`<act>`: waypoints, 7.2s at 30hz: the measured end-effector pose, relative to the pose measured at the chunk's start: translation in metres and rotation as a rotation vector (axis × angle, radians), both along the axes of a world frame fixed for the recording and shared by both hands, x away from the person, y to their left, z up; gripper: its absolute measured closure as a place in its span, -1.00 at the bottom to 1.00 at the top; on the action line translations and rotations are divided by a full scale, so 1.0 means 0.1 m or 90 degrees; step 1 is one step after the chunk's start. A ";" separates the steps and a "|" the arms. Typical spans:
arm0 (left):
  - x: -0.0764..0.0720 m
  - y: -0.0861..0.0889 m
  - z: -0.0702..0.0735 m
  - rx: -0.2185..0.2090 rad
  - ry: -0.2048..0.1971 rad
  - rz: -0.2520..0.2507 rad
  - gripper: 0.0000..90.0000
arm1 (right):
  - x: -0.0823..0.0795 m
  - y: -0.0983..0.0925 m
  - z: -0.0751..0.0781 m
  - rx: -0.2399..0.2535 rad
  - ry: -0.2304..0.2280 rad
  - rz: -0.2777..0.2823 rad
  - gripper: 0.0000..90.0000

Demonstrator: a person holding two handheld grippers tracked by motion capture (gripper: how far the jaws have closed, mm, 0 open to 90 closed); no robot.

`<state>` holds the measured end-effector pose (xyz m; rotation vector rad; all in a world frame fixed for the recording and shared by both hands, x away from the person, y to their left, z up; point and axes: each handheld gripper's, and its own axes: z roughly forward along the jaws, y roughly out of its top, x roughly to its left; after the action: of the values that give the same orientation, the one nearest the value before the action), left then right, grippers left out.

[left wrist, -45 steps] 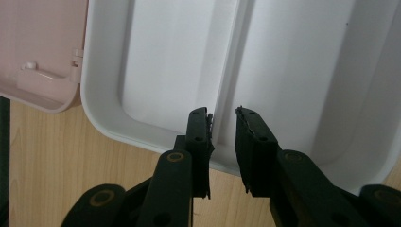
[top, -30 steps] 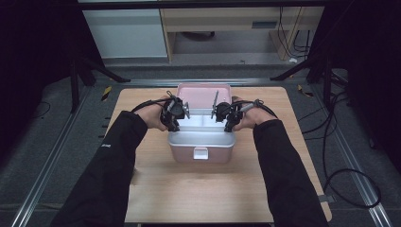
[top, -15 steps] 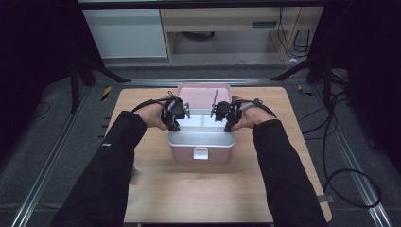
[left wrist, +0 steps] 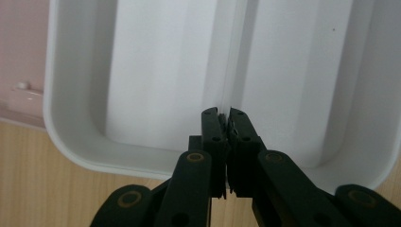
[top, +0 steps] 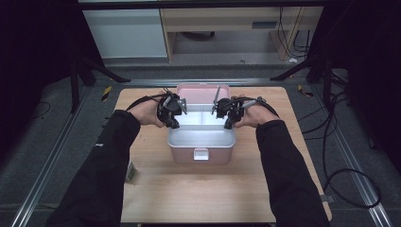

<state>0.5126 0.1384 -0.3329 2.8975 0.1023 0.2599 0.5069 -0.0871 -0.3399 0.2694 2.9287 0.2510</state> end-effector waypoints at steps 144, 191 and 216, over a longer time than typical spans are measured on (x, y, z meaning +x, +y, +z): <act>-1.62 1.73 -0.77 -0.293 -0.072 0.573 -0.43 | -1.43 -1.30 -1.05 0.331 -0.181 -0.421 -0.58; -1.34 1.67 -0.89 -0.217 0.034 0.649 0.01 | -1.39 -1.30 -1.21 0.281 -0.137 -0.416 -0.61; -0.93 1.26 0.11 -0.323 0.014 0.520 0.01 | -1.40 -1.37 -1.19 0.284 -0.148 -0.430 -0.62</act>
<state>0.4192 0.2648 -0.3215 2.2101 1.1683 0.2778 0.3671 -0.2237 -0.4588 1.1641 2.3472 0.7536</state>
